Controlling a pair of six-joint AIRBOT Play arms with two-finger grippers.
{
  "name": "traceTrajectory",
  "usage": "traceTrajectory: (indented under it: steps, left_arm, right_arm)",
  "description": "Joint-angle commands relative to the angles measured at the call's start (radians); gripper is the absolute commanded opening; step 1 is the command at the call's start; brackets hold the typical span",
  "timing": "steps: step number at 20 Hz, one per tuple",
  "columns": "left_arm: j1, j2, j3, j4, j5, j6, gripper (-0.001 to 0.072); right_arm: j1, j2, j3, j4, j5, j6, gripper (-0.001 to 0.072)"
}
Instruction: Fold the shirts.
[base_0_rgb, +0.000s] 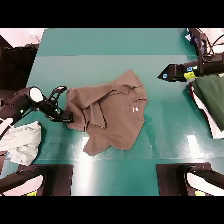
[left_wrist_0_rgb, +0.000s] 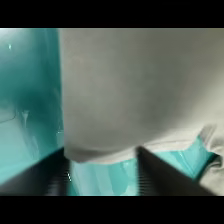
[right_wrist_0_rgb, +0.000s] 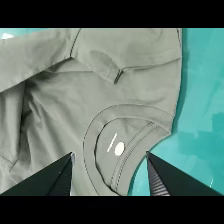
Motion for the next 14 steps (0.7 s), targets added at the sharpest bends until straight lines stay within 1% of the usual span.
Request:
traceTrajectory:
  steps: [1,3,4,5,6,8,10,14]
  left_arm:
    - [0.0,-0.001,-0.019,-0.005,0.038,-0.002,0.0356]
    - [0.0,-0.001,-0.019,-0.007,0.04,-0.002,0.0353]
    - [0.0,0.0,-0.016,-0.006,0.032,-0.002,0.0146]
    - [0.0,0.0,-0.007,-0.003,0.018,-0.001,0.0043]
    - [0.0,0.0,0.01,0.003,-0.002,0.0,0.0027]
    - [0.0,0.0,0.076,0.02,-0.064,0.027,0.0025]
    - [0.0,0.005,0.196,0.053,-0.154,0.042,0.0025]
    - [0.0,0.061,0.443,0.077,-0.246,0.08,0.0025]
  right_arm:
    - [0.0,0.012,-0.017,0.0,0.021,0.0,0.0506]
    - [-0.001,0.008,-0.017,-0.003,0.037,0.0,0.0506]
    - [-0.001,0.005,-0.018,-0.004,0.039,0.0,0.0506]
    - [-0.001,-0.005,-0.017,-0.003,0.039,0.0,0.0506]
    - [-0.001,-0.016,-0.017,-0.003,0.042,0.0,0.0506]
    - [-0.001,-0.053,-0.017,-0.003,0.044,0.0,0.0506]
    - [-0.001,-0.109,-0.017,-0.002,0.044,0.0,0.0506]
    - [-0.001,-0.252,-0.017,0.0,0.016,0.0,0.0506]
